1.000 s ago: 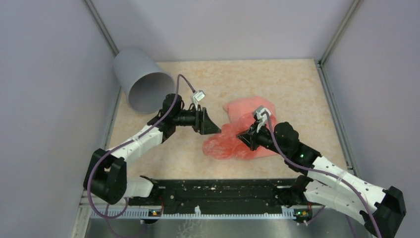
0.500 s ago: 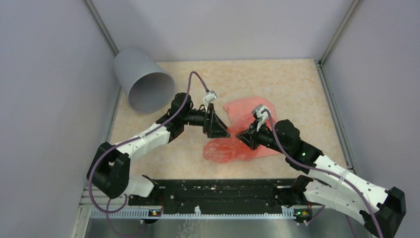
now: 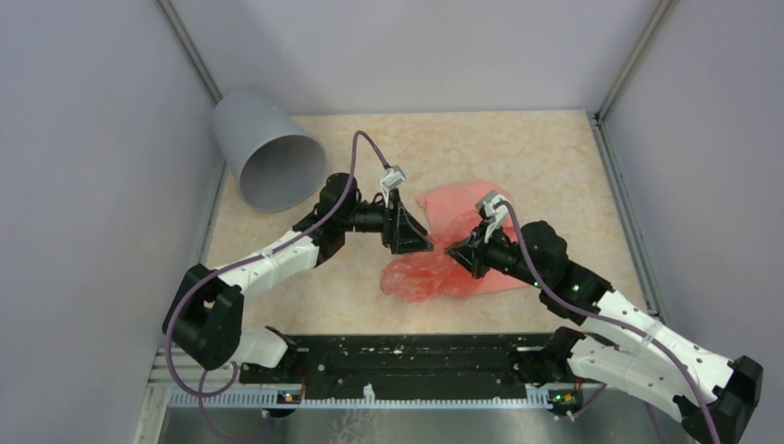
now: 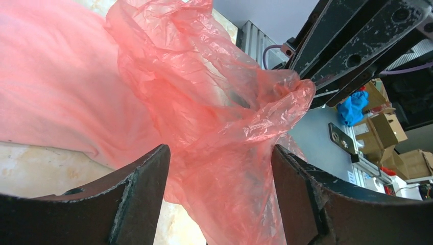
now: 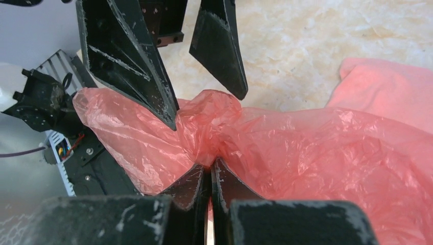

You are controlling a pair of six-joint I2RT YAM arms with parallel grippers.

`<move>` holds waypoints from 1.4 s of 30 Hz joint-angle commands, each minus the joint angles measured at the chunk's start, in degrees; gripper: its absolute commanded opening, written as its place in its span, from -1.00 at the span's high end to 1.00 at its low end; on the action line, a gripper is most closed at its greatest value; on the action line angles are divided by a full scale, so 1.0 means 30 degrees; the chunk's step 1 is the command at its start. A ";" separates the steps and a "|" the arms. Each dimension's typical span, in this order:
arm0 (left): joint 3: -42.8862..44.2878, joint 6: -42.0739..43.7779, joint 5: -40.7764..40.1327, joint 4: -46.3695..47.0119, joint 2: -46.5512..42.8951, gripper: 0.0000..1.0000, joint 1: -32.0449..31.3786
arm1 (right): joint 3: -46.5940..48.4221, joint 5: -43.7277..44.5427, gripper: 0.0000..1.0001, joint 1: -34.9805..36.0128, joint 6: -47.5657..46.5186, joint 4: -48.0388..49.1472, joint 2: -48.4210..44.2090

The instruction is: Put the trash bags into the trash bin

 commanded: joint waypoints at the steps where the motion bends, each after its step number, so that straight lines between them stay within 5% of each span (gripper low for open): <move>1: 0.0313 0.0146 0.1430 0.2937 0.0041 -0.55 -0.0196 | 0.1493 0.0545 1.00 -0.0091 0.0221 -0.0419 -0.0466; 7: 0.0678 -0.0551 0.2716 0.3536 0.0302 -0.23 -0.0951 | 0.3838 0.3241 1.00 -0.0084 0.0374 -0.2127 0.0855; 12: 0.1356 -0.0448 0.1386 0.2192 0.0006 0.76 -0.1155 | 0.4543 0.5408 1.00 -0.0091 0.0278 -0.3035 0.1520; 14: 0.1839 0.0039 -0.0637 0.0220 -0.0348 1.00 -0.1177 | 0.4391 0.5907 1.00 -0.0066 0.0378 -0.3175 0.1763; 24: 0.2882 -0.0712 -0.3991 -0.3790 -0.1959 1.00 -0.1164 | 0.4132 1.3699 1.00 -0.0060 0.2745 -0.3981 0.6707; 30: 0.3658 -0.0371 -0.9148 -0.8110 -0.2671 1.00 -0.1172 | 0.5582 1.4466 1.00 -0.0091 0.3113 -0.4209 0.8887; 35: 0.3611 -0.0435 -1.1138 -0.9257 -0.2071 1.00 -0.1129 | 0.6317 1.1984 0.24 -0.0058 0.2594 -0.4807 0.7379; 42: 0.4400 -0.0665 -1.2930 -1.0587 -0.1350 1.00 -0.0953 | 0.7682 0.9154 -0.34 0.0639 0.2591 -0.6835 0.5435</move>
